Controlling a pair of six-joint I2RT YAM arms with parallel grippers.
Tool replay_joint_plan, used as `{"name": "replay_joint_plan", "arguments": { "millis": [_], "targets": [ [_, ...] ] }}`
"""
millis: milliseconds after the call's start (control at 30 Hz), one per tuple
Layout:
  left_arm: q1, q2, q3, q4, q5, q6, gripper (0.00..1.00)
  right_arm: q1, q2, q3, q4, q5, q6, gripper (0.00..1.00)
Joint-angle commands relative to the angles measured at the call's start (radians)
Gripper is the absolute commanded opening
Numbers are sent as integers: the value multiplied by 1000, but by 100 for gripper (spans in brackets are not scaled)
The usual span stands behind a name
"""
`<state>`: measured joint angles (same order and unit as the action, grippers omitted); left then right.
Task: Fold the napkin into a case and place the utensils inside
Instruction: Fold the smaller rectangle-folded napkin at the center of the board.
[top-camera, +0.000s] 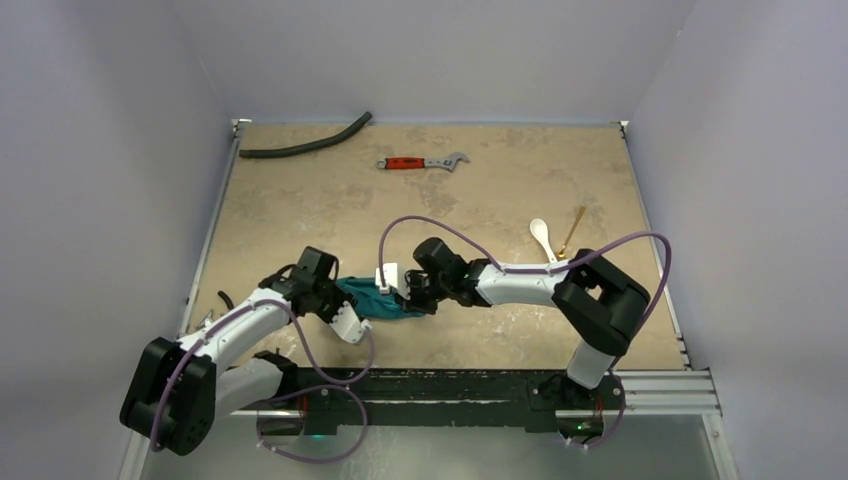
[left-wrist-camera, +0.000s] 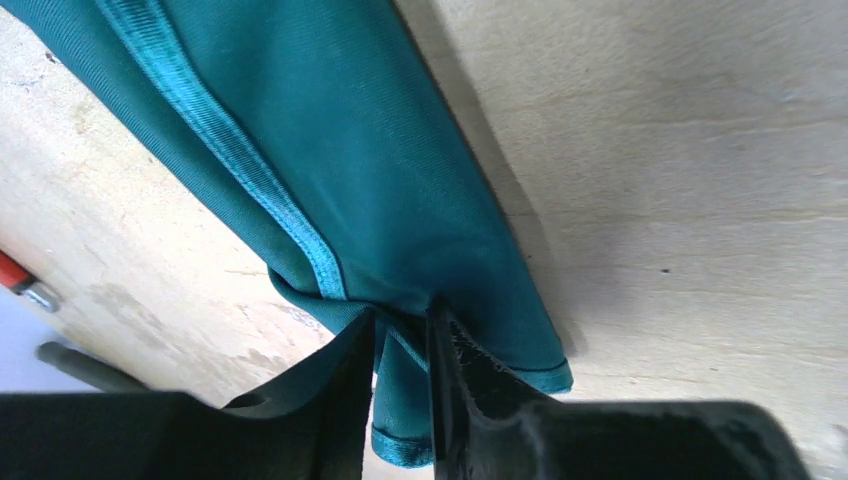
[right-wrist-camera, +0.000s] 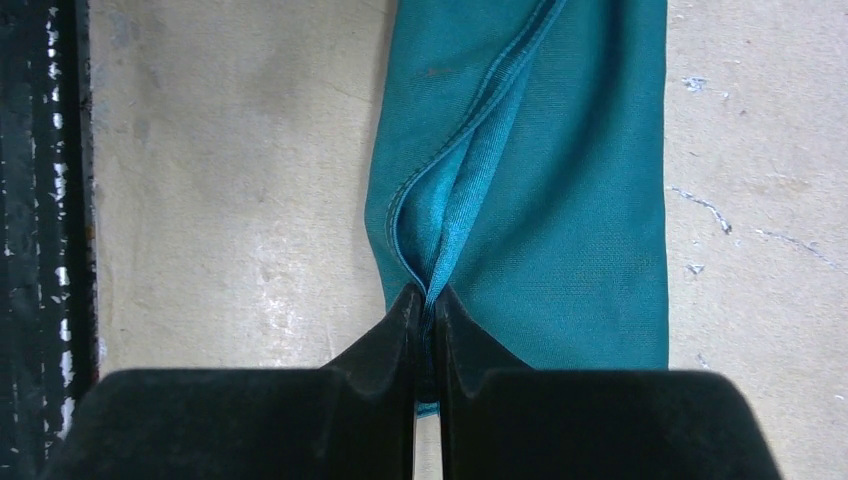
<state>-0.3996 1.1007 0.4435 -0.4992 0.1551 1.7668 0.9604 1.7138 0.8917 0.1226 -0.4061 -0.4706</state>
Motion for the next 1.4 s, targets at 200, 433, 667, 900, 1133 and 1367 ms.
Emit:
{"name": "replay_joint_plan", "arguments": {
  "millis": [200, 433, 667, 900, 1133, 1367],
  "targets": [
    [7, -35, 161, -356, 153, -150, 46, 1, 41, 71, -71, -45, 27, 3],
    [7, -34, 179, -416, 158, -128, 52, 0, 59, 93, -92, -49, 39, 3],
    [8, -30, 235, -417, 176, -188, 52, -4, 77, 122, -120, -65, 49, 2],
    [79, 69, 299, -69, 244, -670, 31, -20, 102, 151, -147, -107, 66, 3],
    [90, 93, 212, 185, 270, -859, 25, -41, 107, 139, -128, -180, 84, 3],
    [89, 96, 202, 151, 270, -770, 19, -56, 151, 133, -126, -290, 85, 4]
  ]
}}
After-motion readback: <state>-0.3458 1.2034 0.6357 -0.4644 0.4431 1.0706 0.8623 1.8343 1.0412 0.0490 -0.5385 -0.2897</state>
